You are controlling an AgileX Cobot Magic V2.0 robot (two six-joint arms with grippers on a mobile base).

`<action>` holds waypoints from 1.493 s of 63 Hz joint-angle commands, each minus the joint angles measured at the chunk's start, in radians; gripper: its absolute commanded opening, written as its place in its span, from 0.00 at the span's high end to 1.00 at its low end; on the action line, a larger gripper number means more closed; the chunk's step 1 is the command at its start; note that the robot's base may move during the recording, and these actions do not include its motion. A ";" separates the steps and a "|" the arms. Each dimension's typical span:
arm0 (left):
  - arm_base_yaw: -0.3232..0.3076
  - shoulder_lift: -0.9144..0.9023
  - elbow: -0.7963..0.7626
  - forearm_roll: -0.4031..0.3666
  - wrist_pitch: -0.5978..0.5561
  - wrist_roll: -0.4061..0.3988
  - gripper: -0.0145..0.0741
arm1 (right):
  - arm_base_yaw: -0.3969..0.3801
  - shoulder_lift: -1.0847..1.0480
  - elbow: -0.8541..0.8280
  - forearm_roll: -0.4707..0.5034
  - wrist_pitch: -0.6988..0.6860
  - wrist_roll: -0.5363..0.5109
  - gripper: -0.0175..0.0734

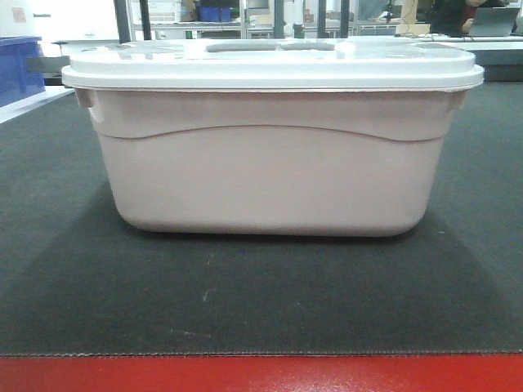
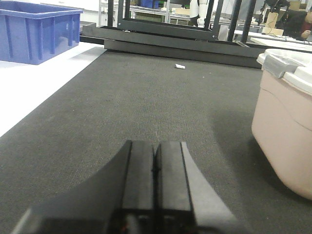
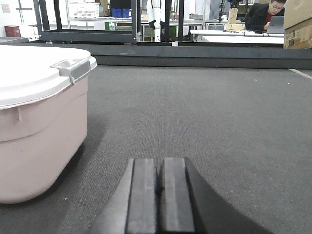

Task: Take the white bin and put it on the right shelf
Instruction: 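Move both grippers toward the short ends of the pink bin, then close both grippers on the lid handles at the bin's ends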

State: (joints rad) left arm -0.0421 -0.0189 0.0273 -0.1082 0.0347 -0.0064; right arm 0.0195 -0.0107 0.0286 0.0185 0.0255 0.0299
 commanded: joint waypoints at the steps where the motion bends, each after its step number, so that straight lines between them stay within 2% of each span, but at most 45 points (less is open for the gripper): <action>1: -0.007 -0.006 0.023 -0.008 -0.096 0.001 0.97 | 0.000 -0.008 -0.004 0.003 -0.112 -0.010 0.73; 18: -0.007 -0.006 0.023 -0.008 -0.099 0.001 0.97 | 0.000 -0.008 -0.004 0.003 -0.128 -0.010 0.73; 27: -0.007 -0.006 0.013 -0.010 -0.165 0.001 0.97 | 0.000 -0.008 -0.005 0.003 -0.136 -0.010 0.73; 39: -0.007 0.029 -0.130 0.007 -0.176 0.001 0.97 | 0.000 -0.007 -0.130 0.076 -0.135 0.001 0.73; 44: -0.007 0.068 -0.226 0.042 -0.131 0.001 0.97 | 0.000 0.013 -0.220 0.076 -0.122 0.001 0.73; 55: -0.007 0.232 -0.480 0.044 0.052 0.001 0.97 | 0.000 0.181 -0.448 0.076 -0.012 0.001 0.72; 59: -0.007 0.302 -0.560 0.041 0.106 0.001 0.96 | 0.000 0.259 -0.507 0.076 0.008 0.001 0.68; 64: -0.007 0.395 -0.642 0.018 0.156 0.001 0.95 | 0.000 0.360 -0.581 0.076 0.042 0.001 0.57; 72: -0.010 0.518 -0.699 0.002 0.177 0.001 0.81 | 0.000 0.491 -0.657 0.076 0.112 0.001 0.35; 78: -0.010 0.586 -0.709 -0.042 0.175 0.001 0.60 | 0.000 0.563 -0.688 0.092 0.126 0.007 0.21; 85: -0.010 0.657 -0.709 -0.122 0.177 0.001 0.39 | 0.000 0.622 -0.705 0.171 0.137 0.008 0.15; 89: -0.010 0.693 -0.709 -0.182 0.177 0.001 0.34 | 0.000 0.647 -0.721 0.232 0.177 0.009 0.15; 94: -0.010 0.742 -0.711 -0.254 0.184 0.001 0.34 | 0.000 0.683 -0.750 0.331 0.252 0.009 0.15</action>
State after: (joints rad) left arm -0.0445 0.6830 -0.6421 -0.2751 0.2844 -0.0064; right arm 0.0195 0.6408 -0.6633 0.2597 0.2980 0.0396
